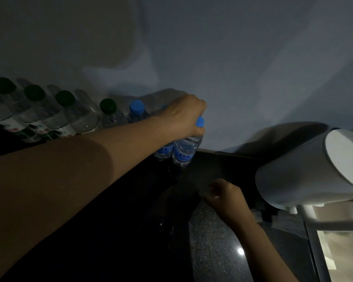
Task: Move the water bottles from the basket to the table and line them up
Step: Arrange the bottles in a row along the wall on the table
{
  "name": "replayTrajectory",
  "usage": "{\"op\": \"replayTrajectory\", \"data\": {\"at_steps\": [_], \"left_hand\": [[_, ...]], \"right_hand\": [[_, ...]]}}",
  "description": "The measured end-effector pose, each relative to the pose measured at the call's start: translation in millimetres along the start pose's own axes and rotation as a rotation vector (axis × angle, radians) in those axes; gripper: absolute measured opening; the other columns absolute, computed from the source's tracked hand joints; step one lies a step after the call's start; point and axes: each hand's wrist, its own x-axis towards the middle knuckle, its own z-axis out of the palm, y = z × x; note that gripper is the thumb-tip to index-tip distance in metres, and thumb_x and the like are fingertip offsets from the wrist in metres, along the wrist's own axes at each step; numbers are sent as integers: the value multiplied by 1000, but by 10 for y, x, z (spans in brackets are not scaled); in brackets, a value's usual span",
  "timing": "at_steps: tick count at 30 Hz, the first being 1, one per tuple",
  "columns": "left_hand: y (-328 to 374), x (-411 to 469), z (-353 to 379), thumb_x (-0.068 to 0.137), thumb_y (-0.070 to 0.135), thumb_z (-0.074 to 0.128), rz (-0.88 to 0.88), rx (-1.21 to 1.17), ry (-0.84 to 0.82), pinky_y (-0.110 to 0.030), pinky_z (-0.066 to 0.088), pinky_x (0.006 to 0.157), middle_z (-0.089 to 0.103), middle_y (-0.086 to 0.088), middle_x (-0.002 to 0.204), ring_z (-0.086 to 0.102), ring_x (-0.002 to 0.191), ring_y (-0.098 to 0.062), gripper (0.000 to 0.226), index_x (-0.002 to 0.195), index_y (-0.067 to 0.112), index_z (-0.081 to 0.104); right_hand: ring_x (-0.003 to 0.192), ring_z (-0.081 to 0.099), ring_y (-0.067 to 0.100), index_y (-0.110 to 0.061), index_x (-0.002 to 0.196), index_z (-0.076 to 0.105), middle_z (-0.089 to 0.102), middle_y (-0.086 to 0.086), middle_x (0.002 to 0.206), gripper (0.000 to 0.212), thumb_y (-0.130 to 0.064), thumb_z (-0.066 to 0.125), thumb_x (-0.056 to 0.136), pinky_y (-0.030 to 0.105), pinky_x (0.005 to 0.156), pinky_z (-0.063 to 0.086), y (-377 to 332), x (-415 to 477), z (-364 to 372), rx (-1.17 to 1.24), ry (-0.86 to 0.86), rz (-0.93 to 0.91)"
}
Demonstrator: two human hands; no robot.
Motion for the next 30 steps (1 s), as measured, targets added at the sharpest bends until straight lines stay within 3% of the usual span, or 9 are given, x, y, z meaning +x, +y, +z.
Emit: {"op": "replayTrajectory", "data": {"at_steps": [13,22,30], "left_hand": [[-23,-11,17,80,26,67,14,11,32,-32,40,68,47,-5,89,48,79,-20,26,82,12,46],[-43,-36,-2,80,27,68,0,-5,38,-35,44,71,49,-5,89,51,79,-22,26,81,12,47],[9,-51,-3,80,27,67,-54,-3,47,-36,44,72,49,-7,90,52,83,-24,27,91,6,54]], "right_hand": [[86,61,9,-17,118,61,65,0,101,39,-29,72,82,26,77,53,-22,-10,-25,8,-5,11],[84,63,13,-13,111,63,67,2,96,33,-25,72,82,33,78,55,-21,-40,-7,20,-5,21],[90,62,12,-14,118,61,66,2,103,39,-26,72,82,31,82,54,-46,-45,-30,1,-14,23]]}}
